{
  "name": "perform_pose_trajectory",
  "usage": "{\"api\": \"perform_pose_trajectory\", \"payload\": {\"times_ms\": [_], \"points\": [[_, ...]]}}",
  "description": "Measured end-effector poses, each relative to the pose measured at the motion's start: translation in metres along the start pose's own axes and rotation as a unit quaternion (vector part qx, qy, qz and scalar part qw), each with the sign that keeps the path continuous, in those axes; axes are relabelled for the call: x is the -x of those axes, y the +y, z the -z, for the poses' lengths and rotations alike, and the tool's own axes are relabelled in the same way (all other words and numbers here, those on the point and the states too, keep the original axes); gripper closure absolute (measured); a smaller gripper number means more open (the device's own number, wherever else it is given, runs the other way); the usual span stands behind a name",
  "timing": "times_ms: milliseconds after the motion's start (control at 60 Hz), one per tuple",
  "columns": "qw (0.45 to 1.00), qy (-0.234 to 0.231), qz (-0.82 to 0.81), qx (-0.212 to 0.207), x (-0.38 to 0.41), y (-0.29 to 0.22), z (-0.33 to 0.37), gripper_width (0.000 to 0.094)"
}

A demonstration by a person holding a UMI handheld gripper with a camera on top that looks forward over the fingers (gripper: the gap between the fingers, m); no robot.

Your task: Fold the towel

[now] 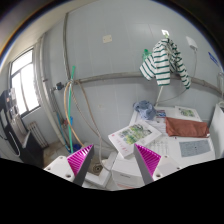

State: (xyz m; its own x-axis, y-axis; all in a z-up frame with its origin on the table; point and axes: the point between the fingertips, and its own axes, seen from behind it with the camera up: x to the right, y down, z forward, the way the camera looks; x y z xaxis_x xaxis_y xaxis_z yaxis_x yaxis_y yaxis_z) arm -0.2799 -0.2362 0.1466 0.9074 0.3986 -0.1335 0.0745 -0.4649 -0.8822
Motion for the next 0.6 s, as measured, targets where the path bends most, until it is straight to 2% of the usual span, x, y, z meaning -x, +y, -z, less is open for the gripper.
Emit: {"api": "perform_pose_trajectory", "payload": {"times_ms": [67,167,267,367,483,600], "points": [[1.0,0.009,0.003,0.003,-0.009,-0.003,-0.007,0.0109],[0.999,0.052,0.004,0.003,-0.045,-0.014,-0.022,0.0116],[0.993,0.114,0.02,-0.002,-0.114,-0.028,-0.053,0.0146],[0.989,0.142,0.035,-0.004,-0.185,-0.04,-0.105,0.0185],[0.984,0.17,0.042,0.026,-0.266,-0.037,-0.171,0.0227],[0.985,0.159,0.027,0.067,-0.309,-0.023,-0.219,0.0245]]}}
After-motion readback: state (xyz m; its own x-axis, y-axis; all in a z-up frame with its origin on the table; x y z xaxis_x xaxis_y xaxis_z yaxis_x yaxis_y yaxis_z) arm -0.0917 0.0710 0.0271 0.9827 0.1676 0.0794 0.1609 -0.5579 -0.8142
